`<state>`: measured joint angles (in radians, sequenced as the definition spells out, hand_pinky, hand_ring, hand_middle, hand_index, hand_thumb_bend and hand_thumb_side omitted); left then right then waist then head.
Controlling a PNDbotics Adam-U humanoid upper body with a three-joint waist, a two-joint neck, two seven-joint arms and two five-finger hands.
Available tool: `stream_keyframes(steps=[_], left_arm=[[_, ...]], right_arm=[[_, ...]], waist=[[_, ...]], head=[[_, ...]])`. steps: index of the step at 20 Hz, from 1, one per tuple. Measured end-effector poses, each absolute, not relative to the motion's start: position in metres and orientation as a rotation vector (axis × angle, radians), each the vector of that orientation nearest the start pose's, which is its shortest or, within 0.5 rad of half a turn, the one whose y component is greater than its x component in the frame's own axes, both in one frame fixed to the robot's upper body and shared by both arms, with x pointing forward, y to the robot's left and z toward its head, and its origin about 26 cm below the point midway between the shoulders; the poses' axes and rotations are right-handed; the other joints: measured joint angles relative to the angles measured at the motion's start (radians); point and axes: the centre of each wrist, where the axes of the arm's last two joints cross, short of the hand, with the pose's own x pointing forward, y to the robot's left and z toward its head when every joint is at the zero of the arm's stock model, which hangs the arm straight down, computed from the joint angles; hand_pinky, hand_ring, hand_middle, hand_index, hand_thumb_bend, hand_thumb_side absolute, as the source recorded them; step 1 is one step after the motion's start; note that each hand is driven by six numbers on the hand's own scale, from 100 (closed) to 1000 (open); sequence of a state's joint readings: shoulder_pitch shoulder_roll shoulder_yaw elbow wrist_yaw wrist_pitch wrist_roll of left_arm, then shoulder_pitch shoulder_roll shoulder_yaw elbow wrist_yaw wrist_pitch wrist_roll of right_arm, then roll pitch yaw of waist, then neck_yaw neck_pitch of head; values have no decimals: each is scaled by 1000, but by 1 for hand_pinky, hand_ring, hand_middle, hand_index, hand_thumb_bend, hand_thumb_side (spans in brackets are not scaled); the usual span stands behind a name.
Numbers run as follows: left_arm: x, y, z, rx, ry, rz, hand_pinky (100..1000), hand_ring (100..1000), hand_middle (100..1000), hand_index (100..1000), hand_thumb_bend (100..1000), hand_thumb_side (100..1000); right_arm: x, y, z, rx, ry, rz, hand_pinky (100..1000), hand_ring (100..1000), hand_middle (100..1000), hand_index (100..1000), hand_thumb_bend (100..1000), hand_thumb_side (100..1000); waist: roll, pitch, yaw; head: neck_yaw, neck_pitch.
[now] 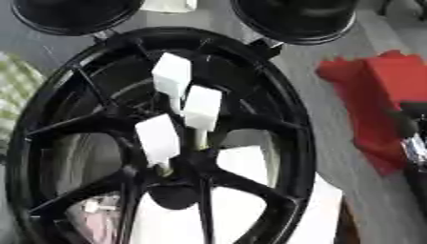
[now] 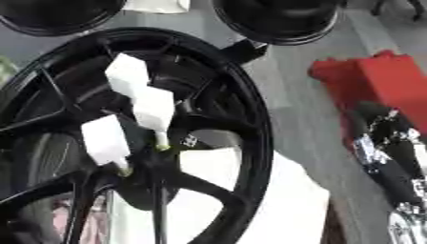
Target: Pull the pin out of the wheel hub.
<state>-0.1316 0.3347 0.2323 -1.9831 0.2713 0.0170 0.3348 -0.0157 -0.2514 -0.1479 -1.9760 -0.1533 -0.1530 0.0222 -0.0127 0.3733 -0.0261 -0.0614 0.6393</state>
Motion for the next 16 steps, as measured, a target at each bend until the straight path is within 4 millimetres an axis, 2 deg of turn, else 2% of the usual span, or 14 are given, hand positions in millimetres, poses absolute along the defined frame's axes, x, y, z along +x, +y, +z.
stream_keyframes(steps=[7,10,16], left_arm=[[276,336,170,324,-2131,325,733,636,519,715,100,812],[276,336,170,325,-2130,316,733,636,520,716,100,806],[278,341,184,395,-2170,187,734,636,523,723,100,737]], right_arm=[[262,-314,123,-139,-2160,94,981,764,578,735,280,355],[262,-314,123,-139,-2160,94,981,763,578,734,280,355],[262,-315,122,-140,-2157,94,980,763,578,734,279,354]], waist=[[0,0,0],[0,0,0],[5,-5,0]], head=[[2,2],[0,16],[-5,27]])
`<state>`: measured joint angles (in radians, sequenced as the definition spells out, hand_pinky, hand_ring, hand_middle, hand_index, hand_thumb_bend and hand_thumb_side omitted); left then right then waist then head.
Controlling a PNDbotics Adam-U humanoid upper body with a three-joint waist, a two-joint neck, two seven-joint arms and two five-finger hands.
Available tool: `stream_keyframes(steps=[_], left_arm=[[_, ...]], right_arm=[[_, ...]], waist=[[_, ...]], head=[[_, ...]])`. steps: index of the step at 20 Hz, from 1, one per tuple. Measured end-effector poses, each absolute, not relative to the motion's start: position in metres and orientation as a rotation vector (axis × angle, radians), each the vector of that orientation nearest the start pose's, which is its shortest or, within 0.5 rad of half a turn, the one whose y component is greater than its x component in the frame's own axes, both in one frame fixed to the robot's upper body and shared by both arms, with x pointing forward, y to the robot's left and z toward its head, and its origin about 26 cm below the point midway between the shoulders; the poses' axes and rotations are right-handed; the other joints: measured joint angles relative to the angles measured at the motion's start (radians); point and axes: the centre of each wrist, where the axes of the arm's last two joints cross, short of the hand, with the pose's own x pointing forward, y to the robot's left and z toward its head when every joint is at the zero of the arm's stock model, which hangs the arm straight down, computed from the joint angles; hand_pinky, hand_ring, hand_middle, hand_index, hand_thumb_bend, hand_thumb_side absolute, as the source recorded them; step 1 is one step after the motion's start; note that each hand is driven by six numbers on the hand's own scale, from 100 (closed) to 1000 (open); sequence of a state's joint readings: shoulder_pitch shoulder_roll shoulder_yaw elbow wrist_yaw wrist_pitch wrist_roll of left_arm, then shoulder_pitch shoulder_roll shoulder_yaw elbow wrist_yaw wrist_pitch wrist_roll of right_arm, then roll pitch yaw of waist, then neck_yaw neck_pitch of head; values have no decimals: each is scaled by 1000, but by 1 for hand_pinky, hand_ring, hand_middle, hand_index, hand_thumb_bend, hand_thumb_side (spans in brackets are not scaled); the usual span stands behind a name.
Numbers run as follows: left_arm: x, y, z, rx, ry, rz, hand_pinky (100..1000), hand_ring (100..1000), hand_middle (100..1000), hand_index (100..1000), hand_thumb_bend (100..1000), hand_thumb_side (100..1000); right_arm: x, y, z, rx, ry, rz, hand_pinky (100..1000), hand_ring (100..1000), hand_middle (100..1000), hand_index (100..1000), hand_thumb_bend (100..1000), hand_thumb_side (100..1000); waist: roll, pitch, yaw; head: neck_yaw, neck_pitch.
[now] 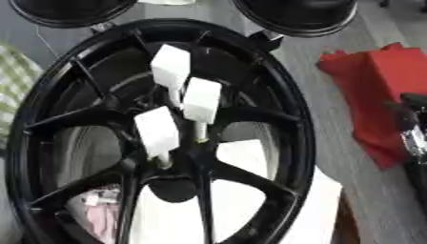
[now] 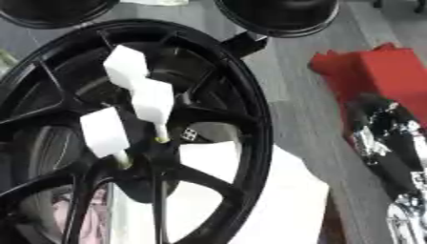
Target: Pull the pin out of the wheel hub.
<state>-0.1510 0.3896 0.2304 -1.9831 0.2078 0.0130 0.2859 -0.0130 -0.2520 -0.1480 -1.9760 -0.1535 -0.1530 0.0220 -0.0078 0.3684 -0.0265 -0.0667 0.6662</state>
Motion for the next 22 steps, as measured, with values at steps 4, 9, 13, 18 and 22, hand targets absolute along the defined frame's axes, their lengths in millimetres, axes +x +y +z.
stream_keyframes(steps=[4,9,13,18,22], left_arm=[[282,345,210,517,-2239,-69,739,648,541,737,100,686],[286,345,260,674,-2321,-465,747,667,562,753,100,652],[286,342,295,743,-2341,-708,751,678,575,760,100,643],[283,335,330,786,-2320,-940,758,691,595,773,100,634],[280,327,352,795,-2266,-1149,766,709,622,791,100,635]], right_arm=[[261,-316,121,-145,-2151,99,980,763,578,734,278,354],[258,-320,119,-157,-2136,111,980,764,577,735,277,354],[256,-322,117,-165,-2126,119,979,764,577,735,276,354],[254,-324,116,-172,-2119,131,979,764,577,735,274,355],[253,-325,116,-177,-2115,143,979,764,577,735,274,355]], waist=[[6,-10,-1],[17,-26,-4],[22,-32,-6],[31,-38,-8],[37,-43,-10]], head=[[-8,1],[-15,10],[-22,17],[-28,17],[-29,17]])
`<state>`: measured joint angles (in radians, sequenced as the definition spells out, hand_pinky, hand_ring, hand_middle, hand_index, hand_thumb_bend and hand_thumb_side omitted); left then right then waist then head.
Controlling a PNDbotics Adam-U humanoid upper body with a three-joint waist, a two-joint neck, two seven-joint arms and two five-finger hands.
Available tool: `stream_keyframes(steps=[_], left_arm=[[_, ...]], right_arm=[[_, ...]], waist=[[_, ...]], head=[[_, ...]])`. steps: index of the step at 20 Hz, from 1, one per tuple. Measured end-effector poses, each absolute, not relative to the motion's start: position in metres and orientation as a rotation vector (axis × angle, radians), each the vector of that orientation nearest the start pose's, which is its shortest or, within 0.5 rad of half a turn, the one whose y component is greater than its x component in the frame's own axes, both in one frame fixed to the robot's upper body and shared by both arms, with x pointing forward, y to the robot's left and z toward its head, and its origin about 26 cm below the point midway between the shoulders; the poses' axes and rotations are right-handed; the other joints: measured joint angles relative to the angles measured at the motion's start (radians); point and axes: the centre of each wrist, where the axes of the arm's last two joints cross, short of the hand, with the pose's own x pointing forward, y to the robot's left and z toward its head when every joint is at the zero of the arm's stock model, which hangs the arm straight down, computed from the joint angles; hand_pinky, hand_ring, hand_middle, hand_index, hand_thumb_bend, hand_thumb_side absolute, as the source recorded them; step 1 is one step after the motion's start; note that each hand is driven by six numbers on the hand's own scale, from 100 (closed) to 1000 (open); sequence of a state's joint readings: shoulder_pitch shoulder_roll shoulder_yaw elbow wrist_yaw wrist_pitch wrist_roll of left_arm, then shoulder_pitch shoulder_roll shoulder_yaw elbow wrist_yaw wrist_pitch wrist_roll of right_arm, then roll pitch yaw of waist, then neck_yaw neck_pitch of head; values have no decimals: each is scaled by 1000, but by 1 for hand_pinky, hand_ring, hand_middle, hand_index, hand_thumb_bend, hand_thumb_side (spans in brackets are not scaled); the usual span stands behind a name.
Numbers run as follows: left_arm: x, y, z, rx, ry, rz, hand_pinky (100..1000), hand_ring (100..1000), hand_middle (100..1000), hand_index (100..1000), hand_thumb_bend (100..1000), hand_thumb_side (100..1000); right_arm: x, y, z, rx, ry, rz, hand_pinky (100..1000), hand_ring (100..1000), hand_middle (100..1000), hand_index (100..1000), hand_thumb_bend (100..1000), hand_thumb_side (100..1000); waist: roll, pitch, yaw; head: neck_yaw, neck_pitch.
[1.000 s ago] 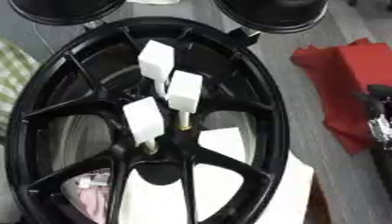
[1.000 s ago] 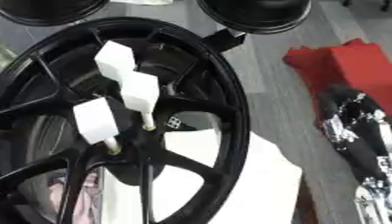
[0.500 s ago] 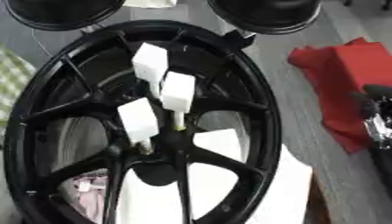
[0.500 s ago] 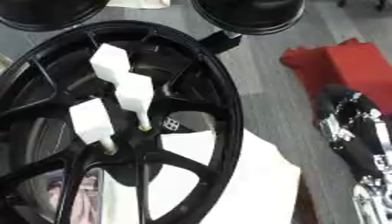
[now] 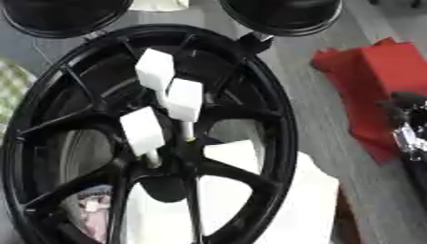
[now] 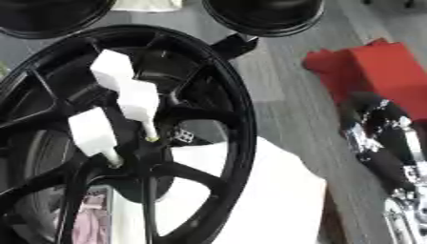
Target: Pull the pin out of the wheel hub.
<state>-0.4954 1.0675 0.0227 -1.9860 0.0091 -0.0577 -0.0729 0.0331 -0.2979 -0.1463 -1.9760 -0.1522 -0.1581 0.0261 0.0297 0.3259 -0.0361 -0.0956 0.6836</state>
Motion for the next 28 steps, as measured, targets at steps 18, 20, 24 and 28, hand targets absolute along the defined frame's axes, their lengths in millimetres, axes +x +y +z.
stream_keyframes(steps=[18,20,24,28], left_arm=[[284,295,381,-817,2123,2719,826,818,789,884,100,675],[285,290,379,-805,2047,2773,830,827,803,894,100,679],[286,282,379,-807,1917,2847,859,874,858,928,126,630],[291,276,381,-829,1847,2864,878,893,878,952,248,536]], right_arm=[[252,-328,116,-188,-2101,196,978,764,576,735,273,357],[252,-328,116,-188,-2100,201,978,764,576,735,272,358],[252,-327,116,-185,-2097,209,979,764,576,735,272,359],[252,-327,116,-184,-2094,213,979,764,576,735,272,359]], waist=[[23,-12,7],[24,-12,5],[28,-12,1],[32,-12,-1]], head=[[-6,0],[-5,-1],[-3,-3],[-1,-9]])
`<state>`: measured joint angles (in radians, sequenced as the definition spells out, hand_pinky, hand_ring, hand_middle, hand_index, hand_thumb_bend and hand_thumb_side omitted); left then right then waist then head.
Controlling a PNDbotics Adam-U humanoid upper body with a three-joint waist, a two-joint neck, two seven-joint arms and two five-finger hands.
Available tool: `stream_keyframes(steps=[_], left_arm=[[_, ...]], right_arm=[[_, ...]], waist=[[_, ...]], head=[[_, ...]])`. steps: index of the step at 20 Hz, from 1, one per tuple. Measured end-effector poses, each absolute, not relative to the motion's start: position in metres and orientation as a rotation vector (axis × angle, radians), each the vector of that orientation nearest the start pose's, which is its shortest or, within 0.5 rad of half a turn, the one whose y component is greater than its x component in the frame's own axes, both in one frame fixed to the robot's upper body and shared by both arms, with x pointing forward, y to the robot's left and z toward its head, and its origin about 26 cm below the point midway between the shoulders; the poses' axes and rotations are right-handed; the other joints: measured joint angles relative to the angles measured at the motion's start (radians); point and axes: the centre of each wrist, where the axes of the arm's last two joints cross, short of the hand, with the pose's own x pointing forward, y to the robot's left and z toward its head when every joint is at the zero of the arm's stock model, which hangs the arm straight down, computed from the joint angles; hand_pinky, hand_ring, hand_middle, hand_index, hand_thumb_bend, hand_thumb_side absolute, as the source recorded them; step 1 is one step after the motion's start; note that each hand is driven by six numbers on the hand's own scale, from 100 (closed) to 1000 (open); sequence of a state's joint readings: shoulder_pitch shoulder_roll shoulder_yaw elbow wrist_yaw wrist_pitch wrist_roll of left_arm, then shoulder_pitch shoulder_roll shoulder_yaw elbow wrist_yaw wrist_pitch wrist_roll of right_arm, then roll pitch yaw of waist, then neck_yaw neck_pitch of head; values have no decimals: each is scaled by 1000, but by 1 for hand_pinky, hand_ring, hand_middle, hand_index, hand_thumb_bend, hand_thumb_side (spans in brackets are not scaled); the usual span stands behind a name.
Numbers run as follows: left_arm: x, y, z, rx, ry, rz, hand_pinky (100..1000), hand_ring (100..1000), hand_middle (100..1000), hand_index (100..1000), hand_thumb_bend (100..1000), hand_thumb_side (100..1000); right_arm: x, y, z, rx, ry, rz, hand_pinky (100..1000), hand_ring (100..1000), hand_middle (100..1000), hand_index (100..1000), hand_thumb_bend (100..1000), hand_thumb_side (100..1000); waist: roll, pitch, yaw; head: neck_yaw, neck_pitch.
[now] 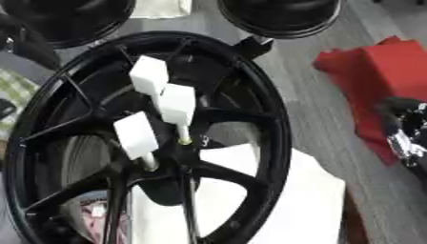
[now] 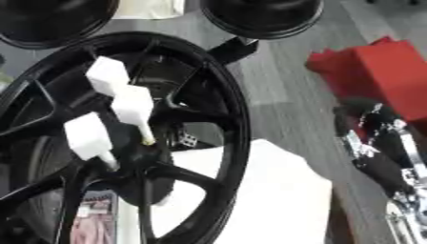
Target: Pull the pin out of the wheel hub.
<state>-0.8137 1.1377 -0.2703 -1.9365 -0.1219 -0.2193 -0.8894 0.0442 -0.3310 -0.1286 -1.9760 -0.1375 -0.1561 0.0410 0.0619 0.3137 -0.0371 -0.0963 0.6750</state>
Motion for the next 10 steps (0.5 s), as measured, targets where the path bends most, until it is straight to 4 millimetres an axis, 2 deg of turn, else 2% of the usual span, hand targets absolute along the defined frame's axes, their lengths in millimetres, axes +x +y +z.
stream_keyframes(steps=[3,10], left_arm=[[298,273,382,-833,1848,2852,888,899,876,948,283,483],[319,268,389,-826,1933,2790,890,900,865,938,294,492]], right_arm=[[252,-327,116,-184,-2092,214,979,764,576,735,272,360],[252,-326,116,-182,-2089,214,979,764,576,735,272,359]], waist=[[1,0,-3],[1,0,-3]], head=[[6,0],[19,1]])
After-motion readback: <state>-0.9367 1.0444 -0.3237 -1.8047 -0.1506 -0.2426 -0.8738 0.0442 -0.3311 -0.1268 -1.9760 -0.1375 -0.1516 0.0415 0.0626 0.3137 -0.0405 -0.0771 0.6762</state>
